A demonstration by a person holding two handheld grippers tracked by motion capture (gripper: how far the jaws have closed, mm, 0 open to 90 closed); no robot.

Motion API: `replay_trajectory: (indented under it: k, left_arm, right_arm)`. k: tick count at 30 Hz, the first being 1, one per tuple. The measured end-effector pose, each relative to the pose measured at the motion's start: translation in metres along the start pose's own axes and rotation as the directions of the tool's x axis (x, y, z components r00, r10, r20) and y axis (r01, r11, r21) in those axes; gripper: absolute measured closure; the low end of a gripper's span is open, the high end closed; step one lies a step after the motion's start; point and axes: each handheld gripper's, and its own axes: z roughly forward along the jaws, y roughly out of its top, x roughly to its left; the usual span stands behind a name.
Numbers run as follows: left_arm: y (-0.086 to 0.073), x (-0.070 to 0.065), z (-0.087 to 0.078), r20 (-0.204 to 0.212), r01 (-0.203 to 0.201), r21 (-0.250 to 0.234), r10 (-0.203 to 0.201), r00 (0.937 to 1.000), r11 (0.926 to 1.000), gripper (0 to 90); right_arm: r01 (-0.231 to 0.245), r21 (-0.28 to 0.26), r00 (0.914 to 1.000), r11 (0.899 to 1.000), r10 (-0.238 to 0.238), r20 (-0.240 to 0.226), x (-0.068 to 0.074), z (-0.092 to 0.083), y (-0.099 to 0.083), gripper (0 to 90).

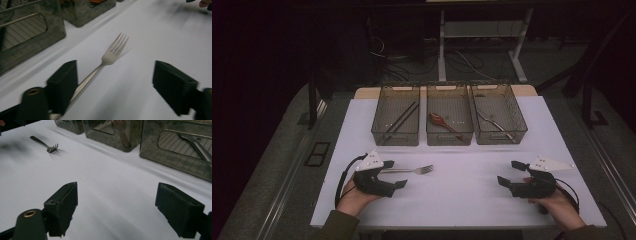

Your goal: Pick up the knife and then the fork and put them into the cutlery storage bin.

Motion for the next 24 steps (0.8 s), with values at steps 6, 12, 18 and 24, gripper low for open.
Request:
replay_trajectory:
  k: [6,12,18,24]
  left_arm:
    - [0.006,0.023,0.006,-0.036,0.041,0.048,-0.040,0.9986,0.9980,55.5]
    - [-0.001,0.045,0.023,-0.118,0.048,0.152,-0.030,0.9926,0.9872,84.2]
    - [-0.006,0.050,0.027,-0.118,0.063,0.195,-0.041,0.9922,0.9788,88.8]
    - [-0.009,0.050,0.027,-0.096,0.052,0.223,-0.031,0.9949,0.9735,88.8]
  right_arm:
    - [0.009,0.009,0.9999,1.000,-0.009,0.006,0.000,0.002,0.000,17.4]
    - [0.009,0.004,0.9999,1.000,-0.009,0.006,0.000,0.001,0.000,17.4]
    - [0.013,0.002,0.9999,1.000,-0.013,0.001,0.000,0.001,0.000,17.4]
    - [0.016,-0.001,0.9999,1.000,-0.016,-0.001,0.000,0.000,0.001,17.4]
